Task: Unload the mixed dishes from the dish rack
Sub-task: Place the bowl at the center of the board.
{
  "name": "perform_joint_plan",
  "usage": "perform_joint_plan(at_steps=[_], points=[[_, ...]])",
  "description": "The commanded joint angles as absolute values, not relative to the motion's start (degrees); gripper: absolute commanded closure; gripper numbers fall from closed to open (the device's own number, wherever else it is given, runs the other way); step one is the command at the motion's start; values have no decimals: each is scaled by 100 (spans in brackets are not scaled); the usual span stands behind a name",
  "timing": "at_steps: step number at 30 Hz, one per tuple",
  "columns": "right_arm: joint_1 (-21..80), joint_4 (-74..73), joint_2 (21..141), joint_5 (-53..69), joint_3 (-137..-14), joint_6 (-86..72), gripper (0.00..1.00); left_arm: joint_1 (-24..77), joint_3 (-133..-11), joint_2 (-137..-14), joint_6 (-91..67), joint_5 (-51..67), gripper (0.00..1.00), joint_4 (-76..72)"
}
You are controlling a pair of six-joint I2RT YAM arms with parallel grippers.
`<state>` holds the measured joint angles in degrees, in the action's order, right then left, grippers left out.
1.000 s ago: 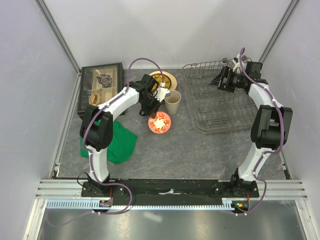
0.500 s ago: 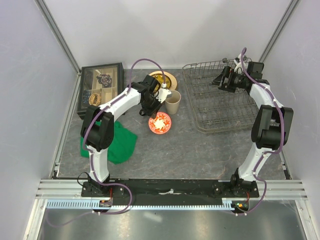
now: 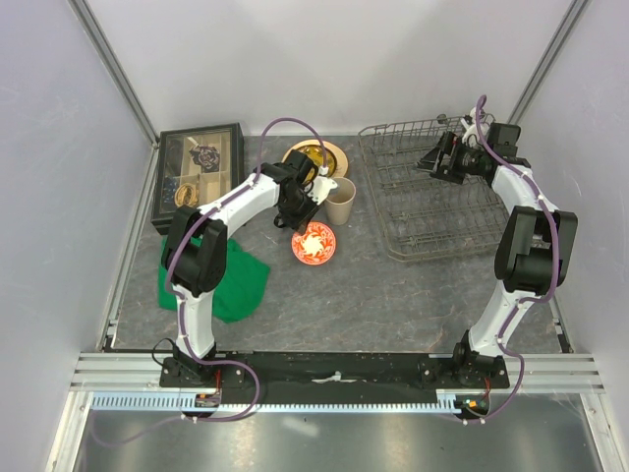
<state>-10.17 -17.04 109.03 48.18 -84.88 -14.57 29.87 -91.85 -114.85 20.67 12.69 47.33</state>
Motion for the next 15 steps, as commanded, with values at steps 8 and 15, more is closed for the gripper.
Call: perform_joint_plan(at_steps=[8, 15], points=[[-1090, -1450, 10863, 4992, -8437, -1406, 2, 3024, -9290, -11557, 1942, 1397, 99, 4509], [-1099, -1433, 10854, 4992, -8429, -1398, 2, 3032, -9334, -11619, 1960, 1362, 99, 4491]])
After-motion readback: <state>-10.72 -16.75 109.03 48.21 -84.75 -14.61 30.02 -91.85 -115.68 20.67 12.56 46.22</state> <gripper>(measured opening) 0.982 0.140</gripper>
